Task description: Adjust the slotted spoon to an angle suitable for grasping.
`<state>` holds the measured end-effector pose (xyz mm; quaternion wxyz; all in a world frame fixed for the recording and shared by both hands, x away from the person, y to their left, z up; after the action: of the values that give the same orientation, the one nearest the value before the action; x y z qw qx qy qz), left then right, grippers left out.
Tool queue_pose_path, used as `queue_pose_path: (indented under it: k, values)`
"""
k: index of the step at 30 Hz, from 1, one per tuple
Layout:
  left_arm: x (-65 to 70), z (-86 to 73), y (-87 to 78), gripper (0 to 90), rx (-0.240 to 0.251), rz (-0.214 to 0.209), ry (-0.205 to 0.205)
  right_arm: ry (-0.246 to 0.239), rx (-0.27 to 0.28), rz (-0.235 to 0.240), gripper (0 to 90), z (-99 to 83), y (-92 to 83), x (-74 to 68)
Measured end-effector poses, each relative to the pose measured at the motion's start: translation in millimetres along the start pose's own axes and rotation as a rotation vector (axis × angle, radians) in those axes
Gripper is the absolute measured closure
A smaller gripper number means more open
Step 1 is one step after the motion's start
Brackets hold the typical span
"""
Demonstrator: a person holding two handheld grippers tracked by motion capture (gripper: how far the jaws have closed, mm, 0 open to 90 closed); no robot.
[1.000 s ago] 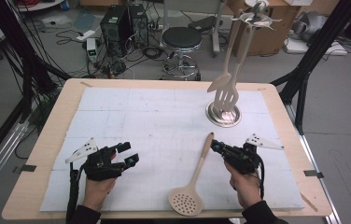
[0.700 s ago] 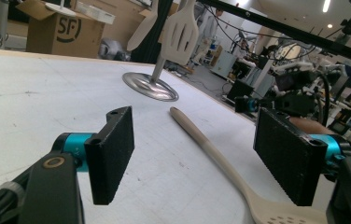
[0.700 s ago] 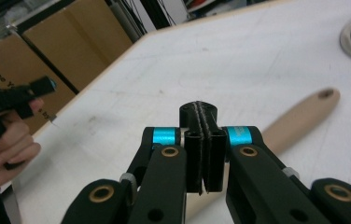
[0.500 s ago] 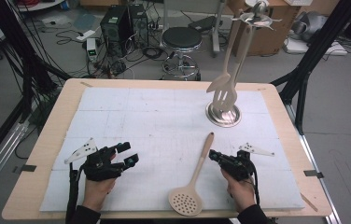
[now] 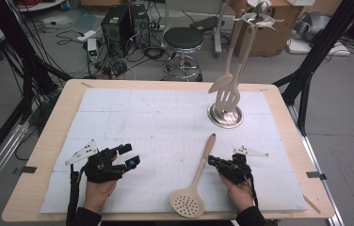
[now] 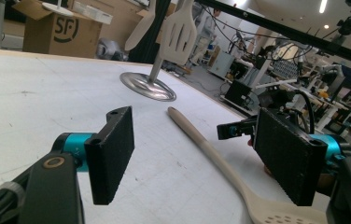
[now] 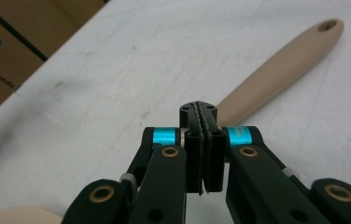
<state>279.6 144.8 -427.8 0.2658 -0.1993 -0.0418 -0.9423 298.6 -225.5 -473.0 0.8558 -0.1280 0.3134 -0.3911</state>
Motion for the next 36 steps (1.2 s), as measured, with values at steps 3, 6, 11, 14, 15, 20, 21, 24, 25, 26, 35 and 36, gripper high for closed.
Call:
queue_pose_path:
  k: [3, 6, 11, 14, 15, 20, 21, 24, 25, 26, 35, 36]
  values:
    - [0.4, -1.0, 1.2, 29.4, -0.003, -0.003, 0.004, 0.013, -0.018, -0.006, 89.6, 0.0, 1.3, 1.3]
    - [0.5, -1.7, 2.1, 29.4, -0.008, -0.003, 0.005, 0.026, -0.026, -0.003, 89.6, 0.1, 1.9, 3.2]
    - [0.6, -3.3, 3.2, 29.5, -0.016, -0.006, 0.004, 0.051, -0.063, -0.022, 89.6, 0.2, 4.7, 5.7]
    - [0.6, -3.5, 3.6, 29.4, -0.015, -0.006, 0.003, 0.069, -0.092, -0.032, 89.6, 0.3, 7.4, 7.3]
    - [0.5, -3.7, 3.9, 29.4, -0.015, -0.008, 0.003, 0.07, -0.102, -0.036, 89.6, 0.2, 8.3, 7.9]
    - [1.1, -4.7, 5.0, 29.4, -0.02, -0.011, 0.002, 0.068, -0.137, -0.048, 89.6, 0.1, 12.4, 8.0]
    - [1.2, -4.8, 5.3, 29.5, -0.021, -0.011, 0.004, 0.069, -0.142, -0.05, 89.6, 0.1, 13.0, 7.5]
    - [1.9, -4.7, 5.3, 29.4, -0.022, -0.012, 0.006, 0.07, -0.161, -0.053, 89.6, 0.3, 15.5, 7.5]
    - [2.1, -4.6, 5.2, 29.4, -0.02, -0.012, 0.005, 0.078, -0.163, -0.051, 89.7, 0.3, 15.6, 7.7]
    - [2.2, -4.5, 5.2, 29.4, -0.018, -0.012, 0.003, 0.084, -0.164, -0.052, 89.7, 0.3, 15.6, 7.9]
    - [2.5, -4.4, 6.1, 29.4, -0.02, -0.013, 0.008, 0.089, -0.17, -0.045, 89.6, 3.1, 20.3, 7.3]
    - [2.6, -4.3, 6.3, 29.4, -0.018, -0.013, 0.009, 0.092, -0.169, -0.043, 89.6, 3.5, 21.6, 6.7]
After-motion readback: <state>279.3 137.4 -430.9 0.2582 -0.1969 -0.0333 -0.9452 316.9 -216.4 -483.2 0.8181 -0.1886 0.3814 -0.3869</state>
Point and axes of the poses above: each handheld gripper's, and its own axes: y roughly forward along the jaws, z roughly out of its top, x roughly to its right, the point moved 4 cm from there along y, roughly forward along the jaws, and after that the axes turned 1 degree about -z, right-handed, at the moved point
